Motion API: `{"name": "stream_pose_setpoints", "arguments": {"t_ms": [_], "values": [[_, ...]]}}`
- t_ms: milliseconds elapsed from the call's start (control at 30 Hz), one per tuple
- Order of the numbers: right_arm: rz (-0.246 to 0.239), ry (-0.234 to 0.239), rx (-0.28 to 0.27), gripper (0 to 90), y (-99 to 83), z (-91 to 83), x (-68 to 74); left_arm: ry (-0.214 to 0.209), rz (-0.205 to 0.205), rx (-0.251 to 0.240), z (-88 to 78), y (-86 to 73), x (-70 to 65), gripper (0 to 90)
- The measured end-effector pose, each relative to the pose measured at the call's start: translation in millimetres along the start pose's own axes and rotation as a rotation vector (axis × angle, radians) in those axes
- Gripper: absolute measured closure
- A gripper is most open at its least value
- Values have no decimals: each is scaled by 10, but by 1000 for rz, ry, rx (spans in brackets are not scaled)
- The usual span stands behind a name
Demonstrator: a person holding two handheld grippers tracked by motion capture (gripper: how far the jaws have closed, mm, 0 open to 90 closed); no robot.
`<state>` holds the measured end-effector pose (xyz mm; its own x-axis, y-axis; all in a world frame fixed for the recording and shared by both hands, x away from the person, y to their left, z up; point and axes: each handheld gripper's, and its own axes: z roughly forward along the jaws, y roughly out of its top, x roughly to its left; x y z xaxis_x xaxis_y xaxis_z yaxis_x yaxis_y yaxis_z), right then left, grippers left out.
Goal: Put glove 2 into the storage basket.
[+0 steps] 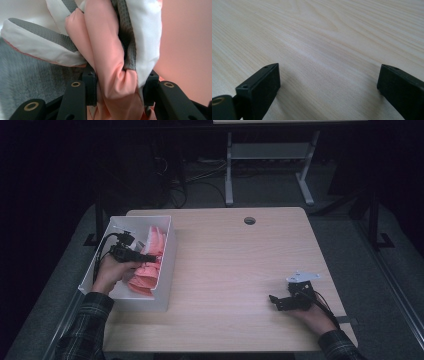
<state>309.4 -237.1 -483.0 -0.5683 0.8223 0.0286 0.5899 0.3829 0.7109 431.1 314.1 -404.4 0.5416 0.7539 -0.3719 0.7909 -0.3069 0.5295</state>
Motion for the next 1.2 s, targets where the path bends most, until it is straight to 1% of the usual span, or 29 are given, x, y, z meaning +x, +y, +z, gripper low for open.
{"name": "stream_pose_setpoints", "arguments": {"t_ms": [67,133,200,233,333,367,433,467,533,567,600,633,800,833,900,933,967,1033,1133,1200], "values": [[2,1,-1,41,1,1,2,-7,-6,-14,28,-16,11,580],[3,0,-1,41,0,1,2,-10,-6,-11,33,-24,28,578],[0,0,0,41,0,0,0,-17,-19,-21,37,-36,44,555],[3,1,-1,41,0,1,2,-16,-20,-23,33,-39,53,524],[3,1,0,41,0,1,3,-7,-26,-36,18,-40,67,370],[3,1,0,41,0,1,3,-8,-27,-37,13,-41,68,337],[3,0,-1,41,0,1,2,12,-17,-41,-10,-37,49,253],[3,0,-1,40,0,1,3,26,-16,-44,-28,-33,36,228],[2,-1,1,40,-1,0,2,35,-17,-56,-72,-20,18,168],[1,-1,0,41,-1,0,1,46,-14,-59,-115,-10,4,158],[1,-1,0,40,-1,0,1,58,-9,-72,-154,-4,-9,142],[1,-1,1,40,-1,-1,1,60,-11,-79,-197,6,-22,140],[6,-1,3,40,-3,-4,4,96,7,-117,-414,60,-66,135],[6,-1,3,40,-3,-4,4,104,12,-122,-455,73,-83,135],[8,-1,4,40,-3,-5,5,113,40,-138,-548,111,-149,135],[6,-1,3,40,-3,-4,4,116,47,-154,-589,128,-185,135],[8,-1,4,41,-3,-5,5,115,53,-164,-619,141,-211,135],[7,-1,4,40,-3,-4,5,121,83,-189,-711,182,-288,135],[7,-1,3,40,-3,-4,4,106,106,-218,-792,239,-390,135],[7,-1,4,40,-3,-5,5,109,114,-217,-809,253,-417,135]]}}
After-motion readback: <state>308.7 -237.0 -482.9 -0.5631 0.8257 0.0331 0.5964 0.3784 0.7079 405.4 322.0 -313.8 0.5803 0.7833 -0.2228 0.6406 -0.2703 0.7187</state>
